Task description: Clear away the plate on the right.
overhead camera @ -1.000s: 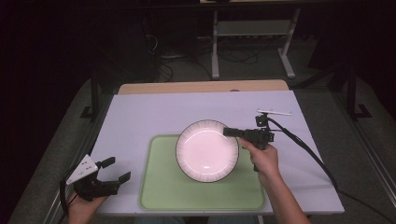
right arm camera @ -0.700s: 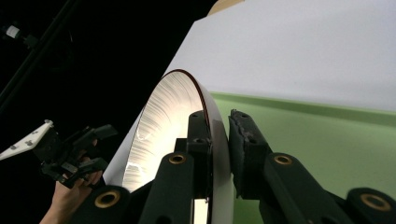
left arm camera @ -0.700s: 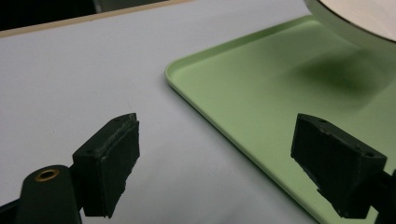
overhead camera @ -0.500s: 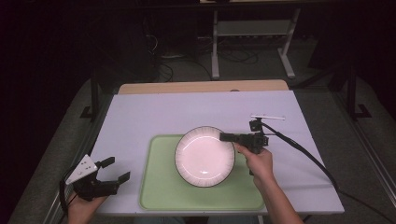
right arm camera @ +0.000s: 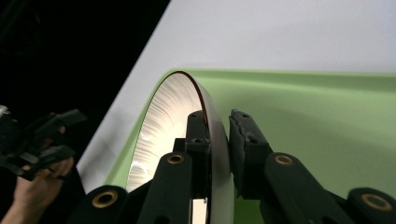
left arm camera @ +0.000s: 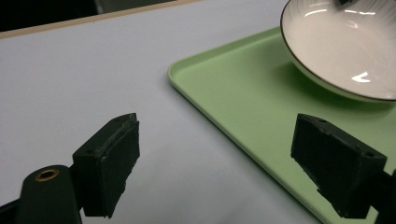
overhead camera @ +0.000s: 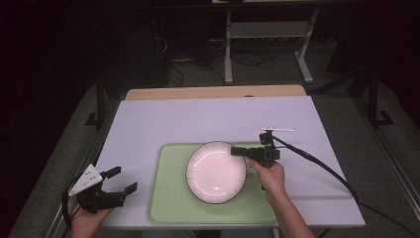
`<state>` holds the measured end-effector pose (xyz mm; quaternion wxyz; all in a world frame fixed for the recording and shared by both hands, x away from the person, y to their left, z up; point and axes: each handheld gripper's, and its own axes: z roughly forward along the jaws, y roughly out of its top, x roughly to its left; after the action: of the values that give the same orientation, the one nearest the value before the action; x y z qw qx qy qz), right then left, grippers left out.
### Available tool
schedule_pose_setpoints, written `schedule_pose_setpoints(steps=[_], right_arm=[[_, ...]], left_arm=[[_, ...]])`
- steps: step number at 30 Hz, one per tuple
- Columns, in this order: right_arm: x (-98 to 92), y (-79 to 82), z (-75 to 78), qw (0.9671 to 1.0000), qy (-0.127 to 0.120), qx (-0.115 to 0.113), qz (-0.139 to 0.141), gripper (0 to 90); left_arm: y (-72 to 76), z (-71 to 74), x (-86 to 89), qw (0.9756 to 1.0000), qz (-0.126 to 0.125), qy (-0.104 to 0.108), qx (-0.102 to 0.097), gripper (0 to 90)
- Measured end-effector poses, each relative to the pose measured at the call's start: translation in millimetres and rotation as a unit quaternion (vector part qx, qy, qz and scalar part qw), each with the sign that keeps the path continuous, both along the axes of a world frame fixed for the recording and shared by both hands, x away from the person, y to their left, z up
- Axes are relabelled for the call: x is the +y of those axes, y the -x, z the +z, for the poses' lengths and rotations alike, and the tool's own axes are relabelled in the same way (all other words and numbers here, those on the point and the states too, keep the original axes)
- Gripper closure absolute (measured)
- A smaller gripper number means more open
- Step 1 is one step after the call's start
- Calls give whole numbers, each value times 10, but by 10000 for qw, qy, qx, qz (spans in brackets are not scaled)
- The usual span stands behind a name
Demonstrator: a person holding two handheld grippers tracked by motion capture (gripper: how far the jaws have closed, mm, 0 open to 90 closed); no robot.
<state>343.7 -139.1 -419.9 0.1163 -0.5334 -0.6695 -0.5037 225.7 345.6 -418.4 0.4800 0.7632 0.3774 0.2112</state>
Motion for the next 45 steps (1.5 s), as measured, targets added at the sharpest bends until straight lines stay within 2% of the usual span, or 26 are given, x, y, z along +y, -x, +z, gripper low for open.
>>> schedule_pose_setpoints(steps=[2,7,10,13,20,25,39,45], right_arm=[[7,0,-32,9999,124,10,-9,776],[-12,-2,-86,9997,179,121,-116,784],[-30,-3,-121,9992,230,272,-183,791],[-56,-5,-165,9985,306,426,-183,798],[-53,24,-184,9969,541,548,-158,784],[-36,29,-231,9956,716,581,-183,746],[-14,48,-238,9955,704,620,-152,733],[-1,57,-288,9938,863,695,-75,695]], left_arm=[[1,1,2,10000,-2,1,-3,153],[-1,-1,1,10000,-1,-3,5,153],[1,-1,-7,10000,-3,-1,7,154],[2,-2,-13,10000,-5,7,3,154],[2,-2,-20,10000,-13,-7,11,154],[5,-1,-18,10000,-7,15,-1,154],[6,3,-22,10000,-18,5,-12,154],[6,3,-21,10000,-14,-1,-14,154]])
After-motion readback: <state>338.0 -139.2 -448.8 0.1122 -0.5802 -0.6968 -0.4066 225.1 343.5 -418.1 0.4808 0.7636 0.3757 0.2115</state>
